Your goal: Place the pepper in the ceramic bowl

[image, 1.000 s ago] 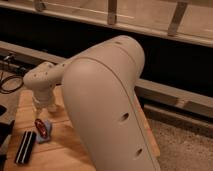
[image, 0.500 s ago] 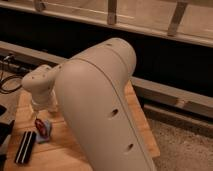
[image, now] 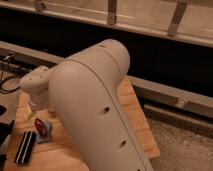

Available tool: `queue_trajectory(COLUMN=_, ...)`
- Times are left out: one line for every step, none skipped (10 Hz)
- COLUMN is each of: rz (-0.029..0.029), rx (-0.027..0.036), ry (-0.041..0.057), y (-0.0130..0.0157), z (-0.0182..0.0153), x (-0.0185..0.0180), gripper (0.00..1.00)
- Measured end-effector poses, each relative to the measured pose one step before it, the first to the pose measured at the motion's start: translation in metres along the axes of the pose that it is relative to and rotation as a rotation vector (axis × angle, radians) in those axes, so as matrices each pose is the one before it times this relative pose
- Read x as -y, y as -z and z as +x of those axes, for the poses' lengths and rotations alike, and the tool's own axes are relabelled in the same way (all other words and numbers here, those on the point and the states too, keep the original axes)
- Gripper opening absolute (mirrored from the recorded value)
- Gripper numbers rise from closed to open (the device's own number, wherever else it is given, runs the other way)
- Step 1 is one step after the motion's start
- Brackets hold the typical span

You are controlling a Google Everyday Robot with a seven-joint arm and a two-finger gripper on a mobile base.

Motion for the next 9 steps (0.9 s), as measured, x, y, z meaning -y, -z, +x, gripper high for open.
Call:
queue_trajectory(rz=-0.00137, rx=-0.00596, ry=-0.00596, y=0.00125, z=0.0022, x=0.0051, gripper=0.86)
queue_trajectory(rz=-0.00376, rx=-0.00618, ry=-0.00804, y=-0.00227, z=0.00305, x=0.00462, gripper=0.86)
queue_trajectory(rz=-0.01204, rx=-0.01341, ry=-0.00618, y=-0.0101, z=0.0041, x=0.00195, gripper=0.86)
queue_trajectory(rz=-0.01049, rx=-0.01047, ry=-0.00127, y=-0.00771, z=0.00246, x=-0.00126, gripper=0.86)
queue_trajectory(rz=-0.01261, rx=-0.01341, ry=-0.00223, y=-0.00774, z=0.00297, x=-0.00044, gripper=0.86)
queue_trajectory(rz=-0.00852, rx=-0.0103, ry=-0.00488, y=-0.00581, z=0.00234, x=0.00178, gripper=0.86)
queue_trajectory(rz=-0.0133, rx=-0.00945, ry=0.00068, y=-0.00606, z=0.0017, x=-0.00232, gripper=0.86)
queue_trajectory(rz=-0.0119, rx=-0.01167, ry=0.0031, y=-0.00682, z=0.00079, x=-0.00334, gripper=0.86)
queue_trajectory(rz=-0.009, rx=-0.02187, ry=-0.00016, y=-0.00915, z=0.00215, x=-0.00319, gripper=0.86)
